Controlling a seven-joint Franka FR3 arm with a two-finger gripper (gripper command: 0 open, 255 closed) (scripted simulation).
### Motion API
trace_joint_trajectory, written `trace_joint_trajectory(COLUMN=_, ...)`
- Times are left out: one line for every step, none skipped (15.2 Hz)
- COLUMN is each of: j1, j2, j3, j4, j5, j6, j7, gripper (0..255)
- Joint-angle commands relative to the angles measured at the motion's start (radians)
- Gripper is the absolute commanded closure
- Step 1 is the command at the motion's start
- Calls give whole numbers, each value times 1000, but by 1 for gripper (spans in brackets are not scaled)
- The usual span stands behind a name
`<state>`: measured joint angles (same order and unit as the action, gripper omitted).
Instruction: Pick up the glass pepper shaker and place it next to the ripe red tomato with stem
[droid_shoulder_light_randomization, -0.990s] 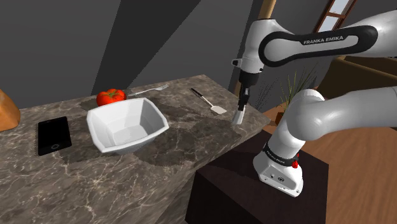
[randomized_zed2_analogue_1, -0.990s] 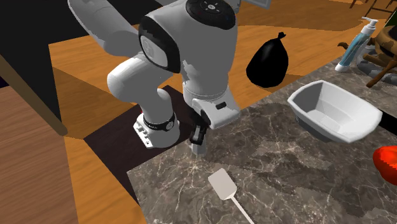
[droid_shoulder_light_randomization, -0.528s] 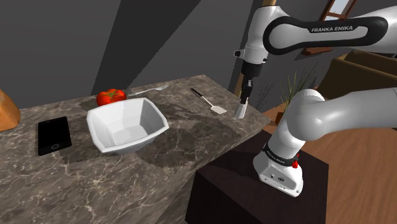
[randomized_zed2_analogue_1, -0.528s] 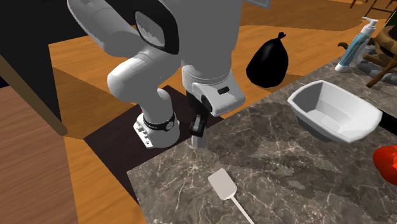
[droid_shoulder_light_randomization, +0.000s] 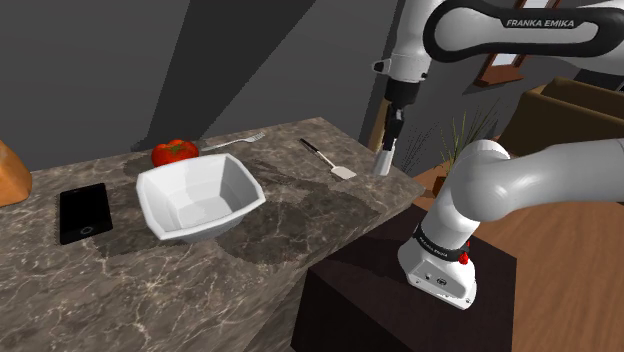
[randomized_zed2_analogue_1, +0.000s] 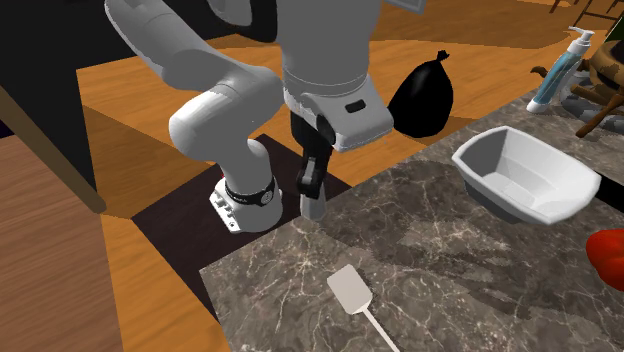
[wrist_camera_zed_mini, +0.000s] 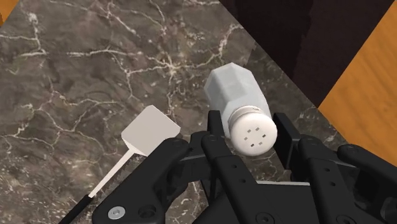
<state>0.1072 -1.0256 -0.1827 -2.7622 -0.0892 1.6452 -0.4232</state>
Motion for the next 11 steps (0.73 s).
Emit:
trace_joint_trajectory(j1=2, j2=1, j3=3, j4=27, j5=3, j6=-26, j7=0, gripper=255)
trace_joint_trajectory(j1=3, j2=2, j3=5, j4=41, j5=5, j6=-39, j7=1, gripper=255)
trace_joint_trajectory(j1=4, j2=4, j3=7, j4=55, j5=7, j6=-51, j7=1, gripper=255)
trace_joint_trajectory(j1=5, j2=5, j3=8, j4=69, j5=9, j6=-63, j7=2, gripper=255)
trace_joint_trajectory(j1=6, j2=8, j3=10, j4=83, j5=10, j6=-76, j7=2, gripper=255)
trace_joint_trajectory(j1=7, j2=10, j3=12, j4=98, j5=12, j6=-88, j7=3, gripper=255)
trace_joint_trajectory(j1=8, j2=12, j3=13, j4=112, j5=14, j6=-100, j7=3, gripper=255)
trace_joint_trajectory(j1=9, j2=15, j3=15, j4=127, j5=16, j6=-112, j7=4, gripper=255)
trace_joint_trajectory(j1=10, j2=18, j3=16, j4=142, j5=17, j6=-124, j7=4, gripper=255)
trace_joint_trajectory(j1=11, j2=21, j3=18, j4=156, j5=19, j6=-135, j7=5, gripper=255)
trace_joint_trajectory(j1=12, j2=24, j3=19, j4=171, j5=20, j6=-147, j7=5, gripper=255)
